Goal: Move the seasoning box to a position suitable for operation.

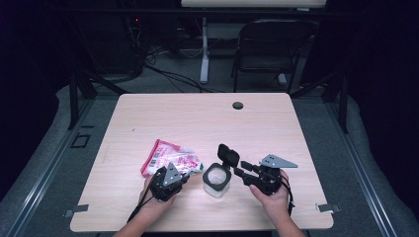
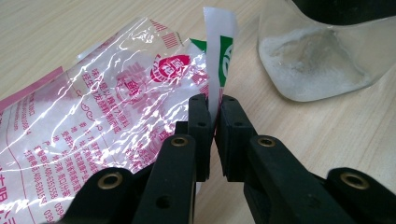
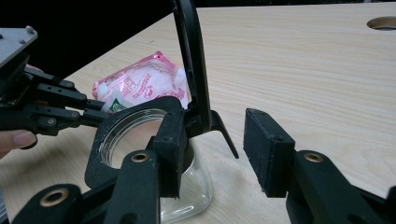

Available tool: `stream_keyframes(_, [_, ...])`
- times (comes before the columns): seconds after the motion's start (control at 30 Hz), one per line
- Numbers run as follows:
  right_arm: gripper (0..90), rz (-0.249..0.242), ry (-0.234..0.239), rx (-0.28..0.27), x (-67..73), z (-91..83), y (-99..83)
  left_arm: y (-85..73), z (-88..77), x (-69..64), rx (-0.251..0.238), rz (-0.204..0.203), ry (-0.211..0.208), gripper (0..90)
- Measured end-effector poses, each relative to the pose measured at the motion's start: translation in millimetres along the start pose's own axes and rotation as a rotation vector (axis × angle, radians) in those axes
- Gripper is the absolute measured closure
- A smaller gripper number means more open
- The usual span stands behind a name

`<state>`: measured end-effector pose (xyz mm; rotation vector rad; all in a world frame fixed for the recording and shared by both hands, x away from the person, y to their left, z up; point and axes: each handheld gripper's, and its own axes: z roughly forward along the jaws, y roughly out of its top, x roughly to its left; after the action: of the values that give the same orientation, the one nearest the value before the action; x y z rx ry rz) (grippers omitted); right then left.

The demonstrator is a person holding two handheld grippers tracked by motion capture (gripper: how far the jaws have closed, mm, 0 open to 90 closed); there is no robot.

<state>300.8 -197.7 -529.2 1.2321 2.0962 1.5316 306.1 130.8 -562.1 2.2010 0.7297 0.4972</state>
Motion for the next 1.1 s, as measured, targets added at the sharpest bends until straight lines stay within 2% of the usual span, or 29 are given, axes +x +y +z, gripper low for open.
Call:
stream_keyframes(0.5, [58.0,0.002,0.002,-0.006,0.0,-0.8,0.5,1.6,-6.3,5.5,-0.025,-0.021,0.009,88.8])
stream_keyframes(0.73, [57.9,-0.019,0.008,-0.047,4.9,-4.7,2.8,2.2,-9.0,6.5,-0.044,-0.019,0.017,90.0])
stream_keyframes(1.1, [57.8,-0.032,0.022,-0.063,7.9,-6.5,3.8,3.6,-11.5,8.4,-0.050,-0.023,0.018,90.0])
